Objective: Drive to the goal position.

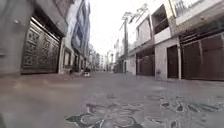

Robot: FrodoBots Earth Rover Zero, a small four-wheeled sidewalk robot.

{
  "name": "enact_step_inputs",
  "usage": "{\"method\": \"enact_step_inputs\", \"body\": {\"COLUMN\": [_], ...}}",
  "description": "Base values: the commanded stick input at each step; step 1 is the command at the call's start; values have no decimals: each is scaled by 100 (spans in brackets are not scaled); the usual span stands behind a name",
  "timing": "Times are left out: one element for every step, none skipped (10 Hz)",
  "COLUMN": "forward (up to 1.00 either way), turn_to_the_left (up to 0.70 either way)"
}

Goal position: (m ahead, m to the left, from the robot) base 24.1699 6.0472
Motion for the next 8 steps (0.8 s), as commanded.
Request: {"method": "enact_step_inputs", "body": {"forward": [100, 100, 100, 100, 100, 100, 100, 100], "turn_to_the_left": [46, 6, 6, 6, 6, 6, 6, 6]}}
